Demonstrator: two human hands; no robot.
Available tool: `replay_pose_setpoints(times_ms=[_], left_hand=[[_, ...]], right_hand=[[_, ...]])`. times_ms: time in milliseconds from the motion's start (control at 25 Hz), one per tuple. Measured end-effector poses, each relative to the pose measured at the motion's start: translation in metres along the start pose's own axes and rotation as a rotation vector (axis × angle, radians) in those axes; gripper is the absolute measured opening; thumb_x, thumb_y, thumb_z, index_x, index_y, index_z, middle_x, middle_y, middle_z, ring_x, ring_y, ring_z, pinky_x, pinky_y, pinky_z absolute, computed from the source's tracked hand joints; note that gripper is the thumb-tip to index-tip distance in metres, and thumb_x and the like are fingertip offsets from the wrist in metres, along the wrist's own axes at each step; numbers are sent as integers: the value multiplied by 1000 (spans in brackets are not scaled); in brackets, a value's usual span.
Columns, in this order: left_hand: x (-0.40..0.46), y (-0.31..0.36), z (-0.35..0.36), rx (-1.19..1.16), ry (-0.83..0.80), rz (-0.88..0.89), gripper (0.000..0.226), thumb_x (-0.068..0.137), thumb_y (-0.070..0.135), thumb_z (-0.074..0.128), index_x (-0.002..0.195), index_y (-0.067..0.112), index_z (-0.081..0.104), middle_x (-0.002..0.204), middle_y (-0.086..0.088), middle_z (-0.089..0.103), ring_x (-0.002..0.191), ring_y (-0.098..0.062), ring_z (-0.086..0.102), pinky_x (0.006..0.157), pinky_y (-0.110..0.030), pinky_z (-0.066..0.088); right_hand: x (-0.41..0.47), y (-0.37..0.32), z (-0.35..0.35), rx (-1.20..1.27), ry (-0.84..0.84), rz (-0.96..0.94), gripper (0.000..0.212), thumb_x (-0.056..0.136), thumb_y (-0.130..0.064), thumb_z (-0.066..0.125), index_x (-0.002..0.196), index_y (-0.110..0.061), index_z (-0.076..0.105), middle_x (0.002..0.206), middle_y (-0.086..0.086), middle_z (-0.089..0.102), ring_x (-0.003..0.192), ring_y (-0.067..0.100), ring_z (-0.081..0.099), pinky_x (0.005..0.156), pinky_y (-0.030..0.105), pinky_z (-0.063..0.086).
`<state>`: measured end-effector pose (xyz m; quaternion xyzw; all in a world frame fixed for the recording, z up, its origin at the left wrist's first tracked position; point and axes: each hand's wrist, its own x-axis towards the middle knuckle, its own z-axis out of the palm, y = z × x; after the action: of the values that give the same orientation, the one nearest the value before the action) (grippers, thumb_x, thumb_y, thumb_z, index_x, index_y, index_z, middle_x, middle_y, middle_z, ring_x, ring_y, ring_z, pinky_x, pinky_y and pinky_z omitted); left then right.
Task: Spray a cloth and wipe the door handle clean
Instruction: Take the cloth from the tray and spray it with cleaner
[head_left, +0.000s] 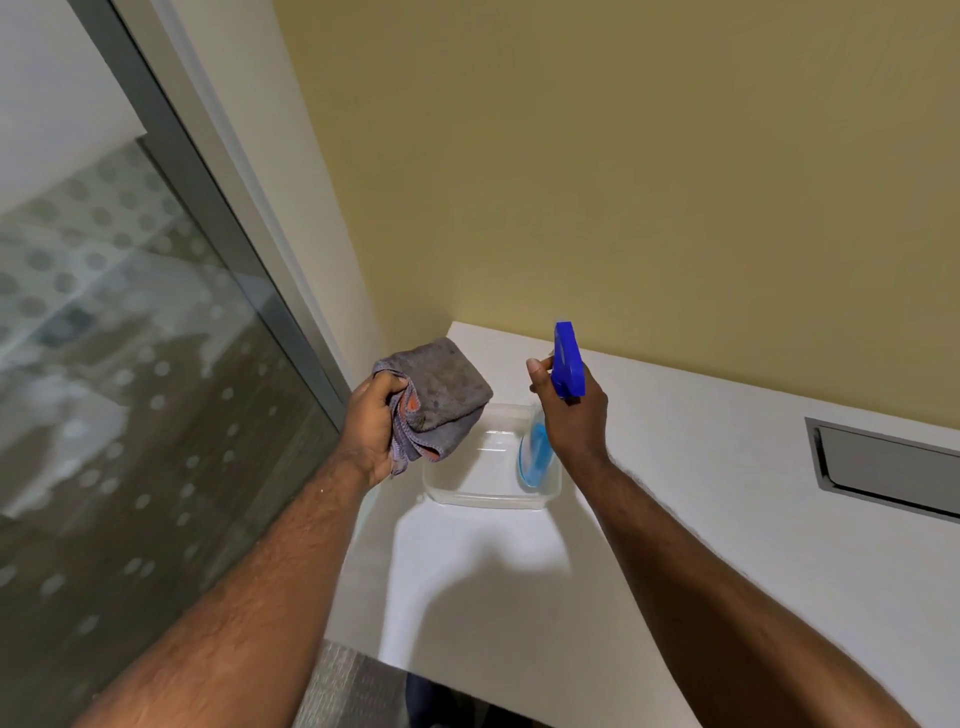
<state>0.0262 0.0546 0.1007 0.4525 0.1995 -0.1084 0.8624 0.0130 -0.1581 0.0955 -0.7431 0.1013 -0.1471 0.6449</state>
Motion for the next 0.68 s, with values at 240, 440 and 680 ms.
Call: replay_pose_setpoints(times_ms=[240, 440, 680], left_hand=[[-18, -11, -23, -27, 103, 20, 45, 92, 9, 40, 131, -11, 50, 134, -40, 49, 123, -53, 50, 104, -70, 35], [-26, -16, -32, -37, 137, 35, 41, 90, 8, 42, 125, -9, 56, 126, -37, 57, 114, -52, 58, 97, -70, 42], [-38, -20, -29, -81, 128, 18, 46, 91, 10, 39, 130, -9, 52, 129, -36, 55, 117, -50, 56, 100, -65, 42]], right_hand=[[-2, 38, 4, -63, -45, 59, 34, 88, -40, 67, 86, -8, 56, 81, 20, 61, 68, 18, 51, 66, 27, 45], [-3, 51, 5, -65, -58, 68, 29, 87, -43, 67, 91, -16, 57, 81, 12, 61, 70, 15, 53, 64, 21, 47], [-10, 63, -3, -97, -63, 71, 28, 84, -38, 71, 104, -31, 52, 93, -3, 61, 84, 14, 59, 67, 14, 47]])
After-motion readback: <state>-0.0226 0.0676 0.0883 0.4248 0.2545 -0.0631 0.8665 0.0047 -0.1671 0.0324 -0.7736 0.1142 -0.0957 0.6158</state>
